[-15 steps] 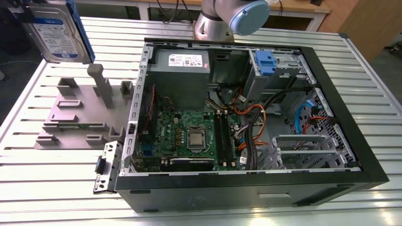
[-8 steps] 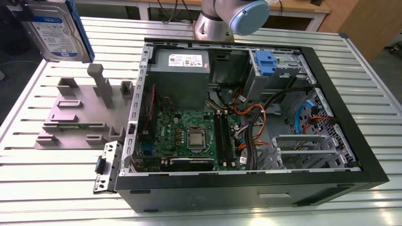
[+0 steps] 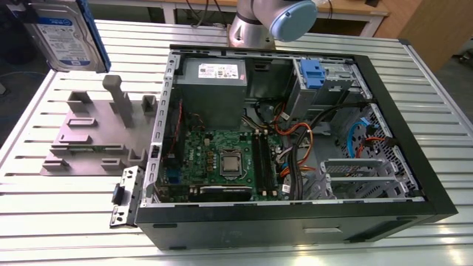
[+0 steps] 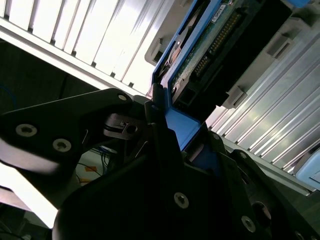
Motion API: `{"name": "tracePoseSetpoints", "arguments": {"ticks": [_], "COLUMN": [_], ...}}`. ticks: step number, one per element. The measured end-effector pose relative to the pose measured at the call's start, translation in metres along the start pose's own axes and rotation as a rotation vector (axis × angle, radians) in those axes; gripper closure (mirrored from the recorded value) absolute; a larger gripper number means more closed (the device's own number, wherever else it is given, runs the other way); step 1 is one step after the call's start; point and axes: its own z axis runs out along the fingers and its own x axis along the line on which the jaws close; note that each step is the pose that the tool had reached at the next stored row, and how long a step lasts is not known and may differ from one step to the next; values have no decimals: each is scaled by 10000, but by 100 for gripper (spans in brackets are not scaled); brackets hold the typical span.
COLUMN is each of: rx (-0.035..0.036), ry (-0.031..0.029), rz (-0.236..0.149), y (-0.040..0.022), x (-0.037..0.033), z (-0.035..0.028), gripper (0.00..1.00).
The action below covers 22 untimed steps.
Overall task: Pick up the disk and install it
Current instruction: 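Pick up the disk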
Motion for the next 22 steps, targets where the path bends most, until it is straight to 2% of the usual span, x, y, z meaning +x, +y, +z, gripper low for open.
{"name": "tracePoseSetpoints", "arguments": {"ticks": [22], "rx": [-2], "ry": [1], "rz": [0], "y": [1], "x": [-1], "z": [-65], "gripper": [63]}}
